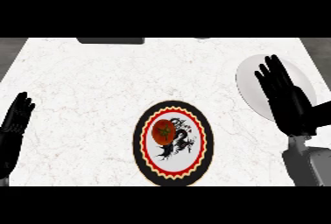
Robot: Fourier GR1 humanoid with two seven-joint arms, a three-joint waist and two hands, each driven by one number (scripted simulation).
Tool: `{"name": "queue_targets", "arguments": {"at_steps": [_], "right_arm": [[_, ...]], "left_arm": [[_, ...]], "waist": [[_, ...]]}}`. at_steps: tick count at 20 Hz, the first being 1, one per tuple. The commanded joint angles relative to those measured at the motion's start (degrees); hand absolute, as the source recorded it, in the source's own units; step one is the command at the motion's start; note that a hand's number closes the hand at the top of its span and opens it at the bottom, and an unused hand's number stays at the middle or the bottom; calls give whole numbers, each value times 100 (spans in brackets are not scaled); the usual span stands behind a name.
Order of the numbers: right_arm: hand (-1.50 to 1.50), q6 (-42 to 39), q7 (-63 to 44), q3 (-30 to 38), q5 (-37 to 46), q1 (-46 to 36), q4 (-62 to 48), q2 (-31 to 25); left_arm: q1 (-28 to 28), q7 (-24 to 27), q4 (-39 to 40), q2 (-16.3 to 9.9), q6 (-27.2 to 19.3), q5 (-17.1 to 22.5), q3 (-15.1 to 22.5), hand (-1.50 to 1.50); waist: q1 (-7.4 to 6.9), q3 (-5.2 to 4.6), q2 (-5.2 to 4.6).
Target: Pick the tomato from the plate and place it in the plate
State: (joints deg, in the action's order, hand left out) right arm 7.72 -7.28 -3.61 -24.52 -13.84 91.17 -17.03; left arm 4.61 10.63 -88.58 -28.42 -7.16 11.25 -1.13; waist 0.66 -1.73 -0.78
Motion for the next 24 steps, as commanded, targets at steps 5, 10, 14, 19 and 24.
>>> {"name": "queue_targets", "arguments": {"at_steps": [5,10,14,19,24], "right_arm": [[-150,-1628,-1829,-1864,-267,-842,-1251,187],[-150,-3158,-1781,-3180,1183,-2235,-1147,-628],[-150,-3822,-1521,-3829,2083,-3303,-1293,-588],[-150,-3908,-1046,-4297,2787,-4108,-2716,525],[-150,-4732,-1606,-3946,2452,-4987,-4189,1268]], "left_arm": [[-956,199,-560,39,599,-287,851,0],[-1290,35,-600,164,1067,-206,1366,0],[-1449,-235,-517,343,1031,-301,1617,0],[-1876,-521,-195,392,913,-251,1340,0],[-1833,-862,-378,439,873,-281,1340,0]], "waist": [[-766,168,-295],[-988,140,-196],[-815,164,-84],[-503,172,-57],[-322,169,17]]}}
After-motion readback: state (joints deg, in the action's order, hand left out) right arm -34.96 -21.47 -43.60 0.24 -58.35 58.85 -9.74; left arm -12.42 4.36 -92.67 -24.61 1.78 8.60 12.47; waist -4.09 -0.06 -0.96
